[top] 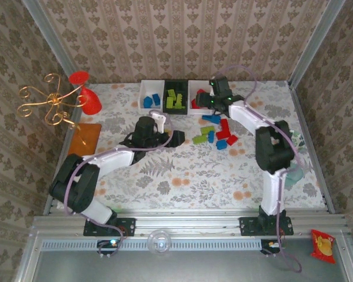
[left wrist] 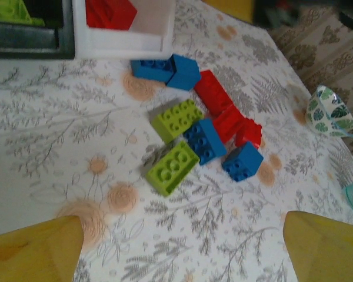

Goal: Sort the legos into containers by color
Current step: Place the lego in the container, then pick up the lego from the middle-right of the table.

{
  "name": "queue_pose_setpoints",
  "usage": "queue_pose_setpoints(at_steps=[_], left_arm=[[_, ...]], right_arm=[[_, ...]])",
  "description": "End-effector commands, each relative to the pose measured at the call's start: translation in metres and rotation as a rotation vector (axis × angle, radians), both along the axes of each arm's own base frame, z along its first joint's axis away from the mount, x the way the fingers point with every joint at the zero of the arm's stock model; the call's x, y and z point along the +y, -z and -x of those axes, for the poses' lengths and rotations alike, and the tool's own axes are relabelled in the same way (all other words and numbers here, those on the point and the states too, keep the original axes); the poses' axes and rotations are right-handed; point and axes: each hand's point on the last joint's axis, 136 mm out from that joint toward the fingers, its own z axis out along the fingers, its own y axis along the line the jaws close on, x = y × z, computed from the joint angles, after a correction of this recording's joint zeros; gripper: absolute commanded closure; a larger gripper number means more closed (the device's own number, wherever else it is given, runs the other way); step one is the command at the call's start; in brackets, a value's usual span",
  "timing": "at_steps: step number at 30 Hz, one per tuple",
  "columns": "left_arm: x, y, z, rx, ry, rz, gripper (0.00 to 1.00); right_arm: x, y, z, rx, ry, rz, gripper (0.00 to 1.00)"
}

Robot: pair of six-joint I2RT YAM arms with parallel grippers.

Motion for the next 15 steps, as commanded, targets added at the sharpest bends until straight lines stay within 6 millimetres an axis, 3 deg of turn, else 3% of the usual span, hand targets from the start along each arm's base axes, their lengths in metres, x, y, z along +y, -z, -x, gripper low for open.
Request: queue_pose_setpoints(at_steps=[1, 5, 8, 11, 15], left_arm=[[-0.011, -0.031, -0.023, -0.077, -0.028, 0.069, 0.11], [-0.018, -0.035, -0.036, -0.099, -0.045, 0.064, 0.12], [-0.024, -0.039, -0.042, -0.123, -0.053, 0.041, 0.12], [-0.03, -0.04, -0.044, -0.14, -0.046, 0.019, 0.12], [-0.036, -0.04, -0.043, -0.135, -0.037, 0.016, 0.12]], right_arm=[[-0.021, -0.021, 0.033, -0.063, 0.006, 0.045, 0.26], [-0.066, 0.005, 0.083, 0.022, 0.105, 0.179, 0.24], [-0.094, 0.028, 0.106, 0.104, 0.162, 0.211, 0.24], [-0.115, 0.049, 0.115, 0.183, 0.206, 0.204, 0.24], [-0.118, 0.068, 0.116, 0.265, 0.216, 0.189, 0.24]])
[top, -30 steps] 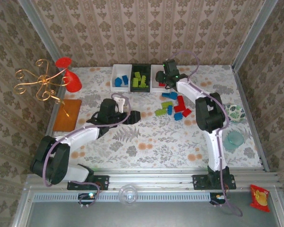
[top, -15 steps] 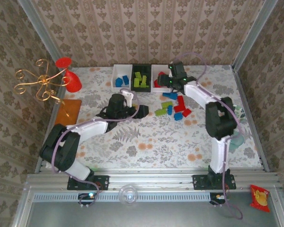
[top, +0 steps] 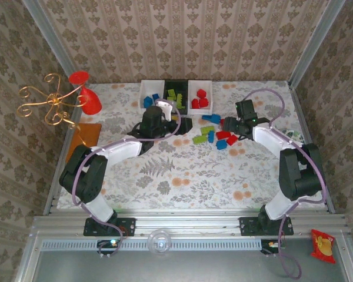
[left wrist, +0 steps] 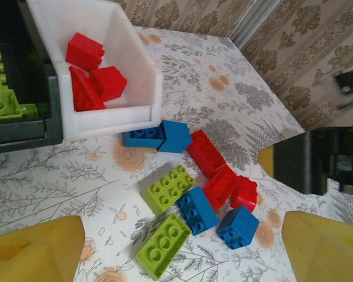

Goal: Sort the legos into containers by color
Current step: Pick up the lego from the middle-right of the table.

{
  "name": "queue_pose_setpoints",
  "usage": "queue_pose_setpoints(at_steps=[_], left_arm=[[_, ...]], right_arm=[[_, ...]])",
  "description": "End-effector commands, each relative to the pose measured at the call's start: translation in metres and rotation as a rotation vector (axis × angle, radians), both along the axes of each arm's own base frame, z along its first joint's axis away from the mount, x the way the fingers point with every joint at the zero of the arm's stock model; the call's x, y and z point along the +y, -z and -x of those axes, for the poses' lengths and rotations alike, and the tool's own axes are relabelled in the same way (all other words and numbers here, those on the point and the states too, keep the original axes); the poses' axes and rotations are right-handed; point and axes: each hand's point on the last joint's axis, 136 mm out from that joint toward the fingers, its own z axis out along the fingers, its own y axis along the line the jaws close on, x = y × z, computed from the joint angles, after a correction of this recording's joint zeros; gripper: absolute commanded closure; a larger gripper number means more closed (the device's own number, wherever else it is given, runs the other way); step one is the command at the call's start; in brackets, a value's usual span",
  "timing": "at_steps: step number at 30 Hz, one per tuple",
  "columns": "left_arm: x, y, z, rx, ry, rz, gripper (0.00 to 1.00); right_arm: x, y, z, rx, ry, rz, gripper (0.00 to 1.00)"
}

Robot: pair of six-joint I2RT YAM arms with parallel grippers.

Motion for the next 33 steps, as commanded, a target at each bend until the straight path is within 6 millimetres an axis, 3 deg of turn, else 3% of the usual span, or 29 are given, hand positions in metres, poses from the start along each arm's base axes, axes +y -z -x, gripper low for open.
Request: queue_pose_setpoints(at_steps=[1, 9, 13, 19, 33], left_arm=[[-0.007, -0.003, -0.004, -0.023, 0.003, -0.014, 0.12], [-0.012, 0.0, 0.002, -0.018, 0.024, -0.038, 0.12], [-0.029, -0.006, 0.011, -0.027, 0.132, -0.032, 0.12], [-0.049, -0.006, 0.031, -0.016, 0.284, 0.032, 0.12], [-0.05, 0.004, 0.032, 0.009, 0.282, 0.043, 0.12]], right_arm=[[-0.002, 0.015, 0.006, 0.081, 0.022, 0.009, 0.24], [-0.013, 0.045, 0.038, 0.174, 0.07, 0.038, 0.32], [-0.008, 0.058, 0.044, 0.207, 0.062, 0.004, 0.34], [-0.004, 0.061, 0.038, 0.206, 0.062, -0.018, 0.35], [0.018, 0.074, 0.024, 0.205, 0.041, -0.135, 0.28]])
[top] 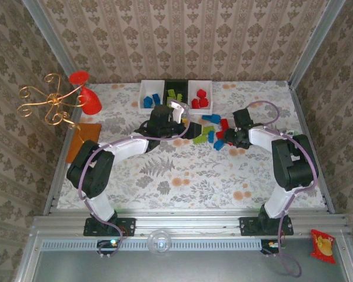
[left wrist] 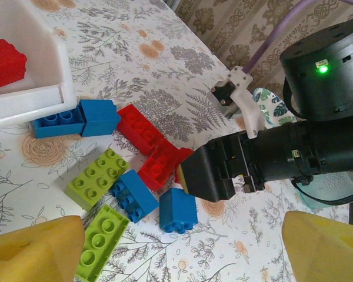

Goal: Sort the legos into containers by color
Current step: Pick up the lego from the middle-right of the table.

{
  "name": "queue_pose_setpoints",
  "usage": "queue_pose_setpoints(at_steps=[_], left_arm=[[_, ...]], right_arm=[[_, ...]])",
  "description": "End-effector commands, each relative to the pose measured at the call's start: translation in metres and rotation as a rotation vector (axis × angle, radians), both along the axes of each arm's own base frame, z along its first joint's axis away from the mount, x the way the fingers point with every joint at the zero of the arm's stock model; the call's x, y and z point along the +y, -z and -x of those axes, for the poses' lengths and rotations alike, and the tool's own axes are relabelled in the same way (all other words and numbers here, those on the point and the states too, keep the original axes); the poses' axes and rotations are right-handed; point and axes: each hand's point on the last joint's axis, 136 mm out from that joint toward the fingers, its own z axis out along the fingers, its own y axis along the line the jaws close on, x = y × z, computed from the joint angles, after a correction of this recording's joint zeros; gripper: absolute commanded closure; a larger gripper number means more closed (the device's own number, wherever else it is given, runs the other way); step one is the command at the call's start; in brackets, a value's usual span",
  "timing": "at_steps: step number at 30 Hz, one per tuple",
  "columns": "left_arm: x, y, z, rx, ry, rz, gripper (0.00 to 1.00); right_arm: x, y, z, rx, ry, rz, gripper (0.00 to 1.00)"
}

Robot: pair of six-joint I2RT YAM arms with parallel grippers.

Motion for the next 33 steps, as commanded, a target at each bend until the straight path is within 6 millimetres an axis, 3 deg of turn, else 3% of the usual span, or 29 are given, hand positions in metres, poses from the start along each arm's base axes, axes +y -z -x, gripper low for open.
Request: queue_pose_setpoints(at_steps=[1, 6, 13, 21, 26, 29, 33], left_arm=[[-0.005, 0.001, 0.001, -0.005, 0.024, 0.022, 0.12], [-0.004, 0.001, 0.0, -0.005, 0.017, 0.023, 0.12], [-0.002, 0.002, 0.0, -0.003, 0.011, 0.026, 0.12], [0.005, 0.006, 0.001, 0.006, -0.009, 0.018, 0.12], [0.013, 0.007, -0.001, 0.009, -0.034, 0.014, 0.12], [0.018, 0.008, -0.003, 0.019, -0.049, 0.016, 0.12], [0.027, 0.006, -0.008, 0.031, -0.086, 0.032, 0.12]], right_arm=[[0.006, 0.007, -0.006, 0.019, 0.012, -0.028, 0.28], [-0.001, 0.012, -0.01, 0.036, 0.036, 0.011, 0.3], [-0.014, 0.011, -0.007, 0.041, 0.074, 0.057, 0.49], [-0.023, 0.008, -0.016, -0.004, 0.117, 0.058, 0.62], [-0.024, -0.011, -0.018, -0.073, 0.127, 0.044, 0.65], [-0.02, -0.033, -0.017, -0.135, 0.119, 0.03, 0.65], [0.004, -0.072, -0.033, -0.234, 0.051, -0.031, 0.65]])
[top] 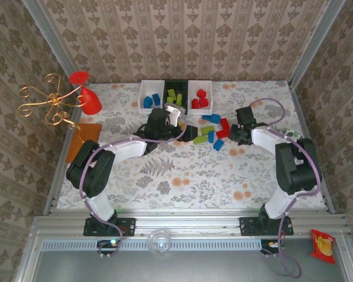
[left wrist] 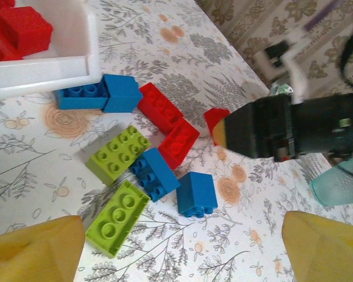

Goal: Sort the legos into containers by color
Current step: Pick up the lego from the middle-right of the table, then place the lego in the container.

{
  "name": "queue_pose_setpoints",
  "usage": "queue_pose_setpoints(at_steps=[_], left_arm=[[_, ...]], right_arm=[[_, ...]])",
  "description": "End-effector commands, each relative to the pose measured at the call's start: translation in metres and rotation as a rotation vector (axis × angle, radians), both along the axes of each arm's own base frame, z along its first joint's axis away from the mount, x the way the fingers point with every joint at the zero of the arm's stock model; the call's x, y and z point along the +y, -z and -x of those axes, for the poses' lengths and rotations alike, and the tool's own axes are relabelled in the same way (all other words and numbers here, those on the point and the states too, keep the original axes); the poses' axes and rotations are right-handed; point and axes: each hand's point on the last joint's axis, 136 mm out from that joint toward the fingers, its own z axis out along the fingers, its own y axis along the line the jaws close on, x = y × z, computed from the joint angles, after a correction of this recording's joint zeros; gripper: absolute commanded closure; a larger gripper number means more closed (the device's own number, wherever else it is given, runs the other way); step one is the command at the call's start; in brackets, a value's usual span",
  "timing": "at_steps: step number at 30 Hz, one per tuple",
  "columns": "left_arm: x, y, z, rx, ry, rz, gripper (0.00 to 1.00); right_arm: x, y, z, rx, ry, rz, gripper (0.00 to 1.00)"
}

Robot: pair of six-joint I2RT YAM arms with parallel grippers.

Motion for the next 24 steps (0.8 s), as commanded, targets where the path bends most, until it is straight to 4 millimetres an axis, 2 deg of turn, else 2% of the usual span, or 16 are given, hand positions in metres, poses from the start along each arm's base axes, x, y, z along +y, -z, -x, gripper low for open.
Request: queue_pose_setpoints(at_steps=[1, 5, 8, 11, 16, 20, 24], left_arm=[[0.008, -0.021, -0.004, -0.033, -0.032, 0.053, 0.12], [0.017, -0.022, -0.009, -0.039, -0.065, 0.04, 0.12], [0.034, -0.024, -0.025, -0.028, -0.165, 0.029, 0.12], [0.043, -0.033, -0.037, -0.095, -0.216, 0.006, 0.12], [0.049, -0.046, -0.053, -0.199, -0.266, -0.031, 0.12], [0.061, -0.057, -0.066, -0.308, -0.361, -0.086, 0.12], [0.069, -0.064, -0.072, -0.391, -0.439, -0.153, 0.12]], right_arm=[[0.026, -0.044, -0.025, -0.133, -0.055, -0.055, 0.65], [0.062, -0.069, -0.058, -0.209, -0.139, -0.084, 0.64], [0.088, -0.082, -0.085, -0.253, -0.196, -0.115, 0.64], [0.109, -0.09, -0.111, -0.283, -0.233, -0.139, 0.64], [0.13, -0.088, -0.148, -0.3, -0.249, -0.171, 0.64], [0.13, -0.074, -0.172, -0.29, -0.22, -0.152, 0.61], [0.141, -0.065, -0.193, -0.284, -0.239, -0.178, 0.56]])
